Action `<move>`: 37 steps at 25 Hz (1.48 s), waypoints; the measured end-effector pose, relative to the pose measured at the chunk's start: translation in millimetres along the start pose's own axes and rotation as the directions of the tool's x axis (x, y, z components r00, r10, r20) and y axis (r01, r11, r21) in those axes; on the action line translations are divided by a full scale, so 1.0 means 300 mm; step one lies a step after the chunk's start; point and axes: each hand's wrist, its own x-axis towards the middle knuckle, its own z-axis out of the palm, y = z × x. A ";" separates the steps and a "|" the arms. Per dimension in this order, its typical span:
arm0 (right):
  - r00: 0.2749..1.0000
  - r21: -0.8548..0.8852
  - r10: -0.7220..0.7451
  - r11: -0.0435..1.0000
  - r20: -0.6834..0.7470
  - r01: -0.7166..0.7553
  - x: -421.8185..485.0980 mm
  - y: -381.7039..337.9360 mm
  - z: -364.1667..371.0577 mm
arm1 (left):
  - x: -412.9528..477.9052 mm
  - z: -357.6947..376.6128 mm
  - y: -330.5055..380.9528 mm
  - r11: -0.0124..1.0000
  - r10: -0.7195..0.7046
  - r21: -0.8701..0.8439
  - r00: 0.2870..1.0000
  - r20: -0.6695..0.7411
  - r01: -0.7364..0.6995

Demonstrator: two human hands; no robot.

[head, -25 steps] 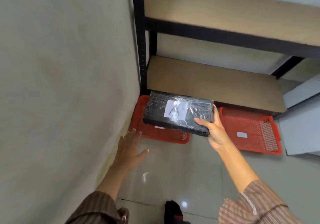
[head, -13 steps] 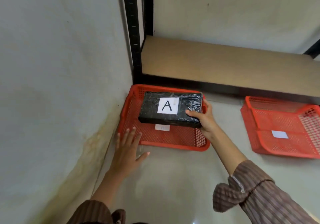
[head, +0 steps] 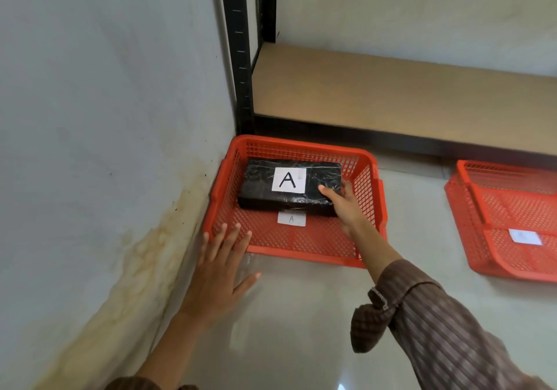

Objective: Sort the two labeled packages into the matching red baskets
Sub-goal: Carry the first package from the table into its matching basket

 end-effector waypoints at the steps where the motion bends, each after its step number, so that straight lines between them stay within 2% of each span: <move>1: 1.000 -0.049 -0.017 0.999 -0.005 0.017 0.004 0.010 0.016 | -0.001 0.001 0.001 1.000 0.001 0.009 1.000 0.002 -0.001; 4: 0.995 -0.237 -0.055 0.971 -0.081 0.034 0.021 0.027 0.068 | -0.003 0.007 0.004 0.999 0.003 0.039 1.000 0.001 -0.003; 6: 0.985 -0.379 -0.037 0.925 -0.170 -0.031 0.032 0.029 0.089 | -0.003 0.013 0.002 0.998 0.002 0.062 1.000 0.003 -0.002; 8: 0.975 -0.448 -0.026 0.890 -0.220 -0.077 0.037 0.025 0.099 | -0.003 0.015 0.001 0.997 -0.004 0.071 1.000 0.005 0.004; 12: 0.965 -0.509 -0.001 0.850 -0.264 -0.138 0.036 0.019 0.106 | -0.004 0.012 0.006 0.997 -0.014 0.081 1.000 0.012 0.013; 18: 0.976 -0.502 -0.019 0.859 -0.218 -0.095 0.023 0.012 0.086 | 0.005 0.002 0.012 0.996 -0.032 0.091 0.997 0.075 0.025; 24: 0.973 -0.517 -0.140 0.856 -0.183 0.026 -0.106 -0.110 0.037 | 0.025 -0.121 0.045 0.990 -0.101 -0.081 0.986 0.132 0.113; 27: 0.967 -0.496 -0.195 0.864 -0.165 0.090 -0.244 -0.248 -0.004 | 0.037 -0.295 0.113 0.980 -0.141 -0.119 0.980 0.142 0.158; 31: 0.965 -0.447 -0.191 0.890 -0.179 0.094 -0.472 -0.513 -0.070 | 0.045 -0.633 0.250 0.989 -0.097 -0.102 0.986 0.133 0.111; 37: 0.936 -0.396 -0.204 0.915 -0.286 0.078 -0.888 -1.028 -0.174 | 0.025 -1.255 0.506 0.996 0.005 -0.084 0.996 0.094 0.003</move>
